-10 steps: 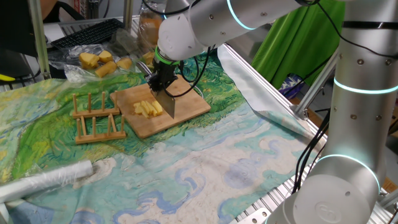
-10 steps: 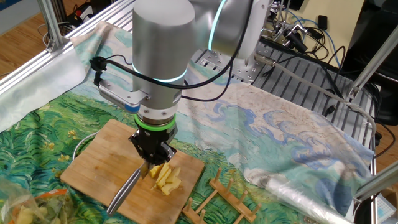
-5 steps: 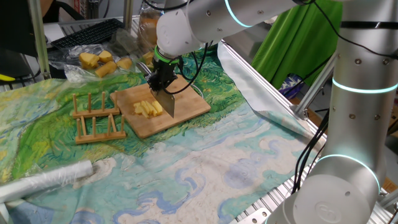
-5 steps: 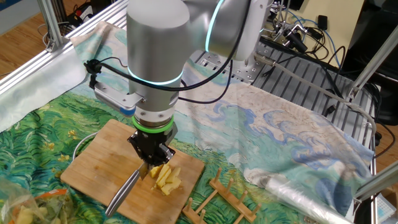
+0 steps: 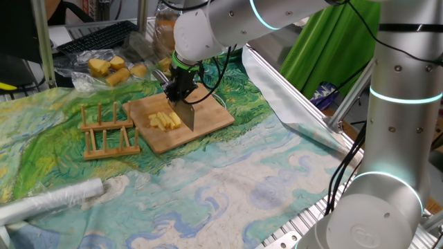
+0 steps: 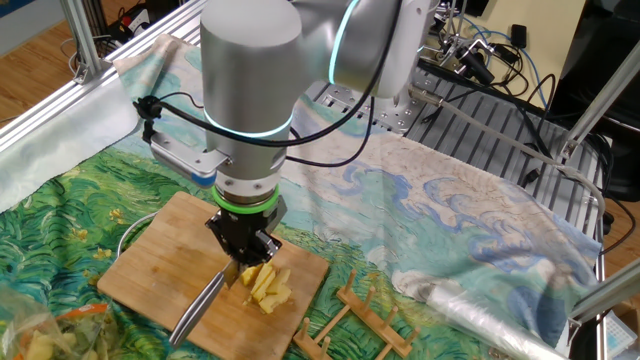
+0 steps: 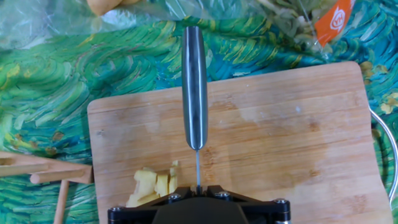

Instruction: Chop the potatoes

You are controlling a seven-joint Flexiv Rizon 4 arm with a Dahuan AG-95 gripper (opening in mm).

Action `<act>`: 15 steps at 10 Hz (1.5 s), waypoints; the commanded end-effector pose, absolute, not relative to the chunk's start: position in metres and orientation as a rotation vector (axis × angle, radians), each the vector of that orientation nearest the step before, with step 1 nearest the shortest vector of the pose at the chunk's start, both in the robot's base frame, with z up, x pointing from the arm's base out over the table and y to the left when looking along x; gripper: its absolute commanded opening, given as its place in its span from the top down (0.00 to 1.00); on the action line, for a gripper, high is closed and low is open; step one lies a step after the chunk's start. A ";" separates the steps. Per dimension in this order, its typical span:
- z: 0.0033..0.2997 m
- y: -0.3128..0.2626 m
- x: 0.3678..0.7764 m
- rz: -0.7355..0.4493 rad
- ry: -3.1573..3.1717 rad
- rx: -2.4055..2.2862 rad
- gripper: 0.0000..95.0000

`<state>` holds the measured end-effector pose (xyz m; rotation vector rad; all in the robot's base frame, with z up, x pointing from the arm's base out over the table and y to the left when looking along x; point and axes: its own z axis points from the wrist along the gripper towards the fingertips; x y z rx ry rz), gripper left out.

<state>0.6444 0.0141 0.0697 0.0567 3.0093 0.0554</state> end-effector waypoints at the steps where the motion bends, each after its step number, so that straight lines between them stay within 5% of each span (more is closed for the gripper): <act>1: 0.071 0.014 0.644 0.032 3.013 0.054 1.00; 15: 0.071 -0.001 0.634 0.047 3.006 0.108 1.00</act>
